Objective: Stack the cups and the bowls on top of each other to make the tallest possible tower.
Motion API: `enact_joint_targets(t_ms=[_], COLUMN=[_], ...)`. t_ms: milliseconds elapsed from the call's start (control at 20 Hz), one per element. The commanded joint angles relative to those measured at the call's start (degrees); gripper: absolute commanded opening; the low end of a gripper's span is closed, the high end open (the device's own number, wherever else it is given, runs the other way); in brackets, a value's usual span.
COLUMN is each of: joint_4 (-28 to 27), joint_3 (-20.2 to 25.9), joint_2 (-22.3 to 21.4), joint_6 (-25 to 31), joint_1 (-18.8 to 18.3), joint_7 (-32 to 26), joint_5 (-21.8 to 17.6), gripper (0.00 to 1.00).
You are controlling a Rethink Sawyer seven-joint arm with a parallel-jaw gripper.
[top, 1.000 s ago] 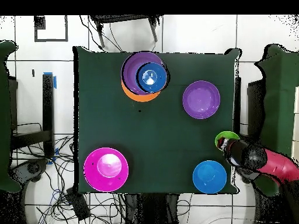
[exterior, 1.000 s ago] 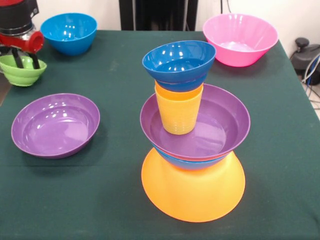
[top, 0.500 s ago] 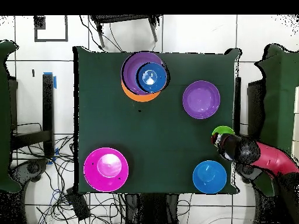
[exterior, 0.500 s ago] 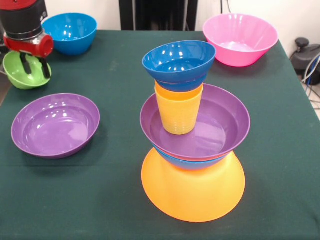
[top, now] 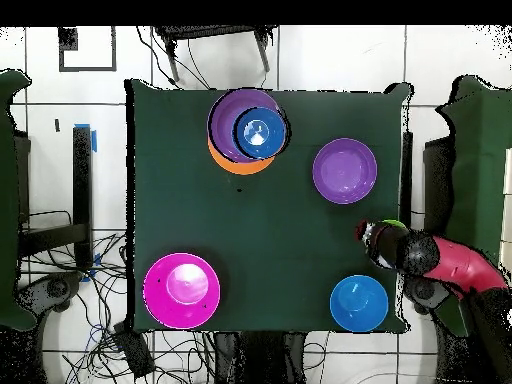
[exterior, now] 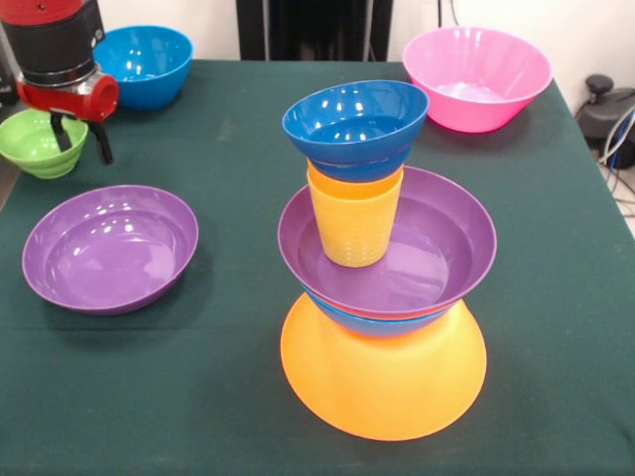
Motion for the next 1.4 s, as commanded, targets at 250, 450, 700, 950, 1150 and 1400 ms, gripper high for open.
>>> enact_joint_targets(t_ms=[250, 450, 700, 950, 1150, 1400], joint_4=[-1.18, -1.61, -2.2, -2.8, -5.64, -6.78], joint_3=[1.49, 0.61, 0.03, -0.04, -1.04, -0.73], joint_2=[-3.06, -3.32, -2.58, -1.84, 0.93, 3.52], joint_6=[8.12, 7.7, 6.02, 4.2, 5.08, 5.22], joint_1=[6.33, 7.11, 6.97, 6.66, 7.31, 7.48], joint_7=[-9.28, -8.11, -7.66, -7.92, -7.88, -8.06], joint_5=[-2.32, -2.8, -3.47, -4.4, -5.21, -4.81], gripper=[1.0, 1.0, 1.0, 0.0, 0.0, 0.0])
